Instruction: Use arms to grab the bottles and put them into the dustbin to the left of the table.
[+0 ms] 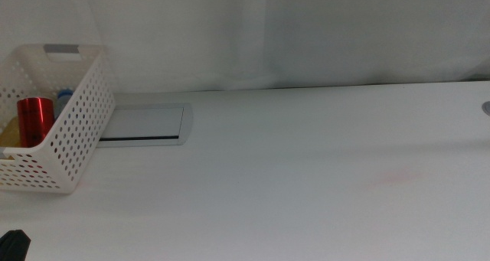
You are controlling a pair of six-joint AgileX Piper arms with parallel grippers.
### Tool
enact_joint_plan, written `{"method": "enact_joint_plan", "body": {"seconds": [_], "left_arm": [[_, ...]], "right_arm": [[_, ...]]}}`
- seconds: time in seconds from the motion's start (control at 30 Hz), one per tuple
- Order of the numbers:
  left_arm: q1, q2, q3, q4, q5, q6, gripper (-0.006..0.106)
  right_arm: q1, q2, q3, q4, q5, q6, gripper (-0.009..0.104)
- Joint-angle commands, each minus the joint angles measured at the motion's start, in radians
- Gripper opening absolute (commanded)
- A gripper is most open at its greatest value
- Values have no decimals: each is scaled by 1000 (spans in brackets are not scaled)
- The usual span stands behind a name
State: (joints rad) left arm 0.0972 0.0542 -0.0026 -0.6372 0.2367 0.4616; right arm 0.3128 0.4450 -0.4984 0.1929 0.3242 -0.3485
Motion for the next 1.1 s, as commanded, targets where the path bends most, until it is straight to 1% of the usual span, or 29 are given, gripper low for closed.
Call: {"method": "enact_joint_plan", "body": {"seconds": [0.0,0.07,0.13,0.23,0.4,0.5,0.57,0.67,0.87,1.07], "left_arm": [[-7,4,38,1,3,-9,-3],[-7,4,38,1,3,-9,-3],[-7,4,38,1,3,-9,-3],[-7,4,38,1,3,-9,-3],[-7,4,38,1,3,-9,-3],[-7,4,38,1,3,-9,-3],[-7,4,38,1,3,-9,-3],[-7,4,38,1,3,-9,-3],[-7,4,38,1,3,-13,-3],[-7,4,38,1,3,-9,-3]], "right_arm": [[-5,-50,43,-203,8,284,-3],[-5,-90,91,-244,-13,357,-3],[-7,-127,148,-259,-30,377,-3],[-39,-165,250,-259,-52,419,-3],[-144,-192,377,-261,-96,427,-3],[-202,-209,440,-261,-167,427,-3],[-253,-243,484,-241,-209,427,-3],[-289,-311,521,-236,-258,427,-3],[-304,-417,535,-266,-241,410,-3],[-304,-470,535,-268,-184,401,-3]]}}
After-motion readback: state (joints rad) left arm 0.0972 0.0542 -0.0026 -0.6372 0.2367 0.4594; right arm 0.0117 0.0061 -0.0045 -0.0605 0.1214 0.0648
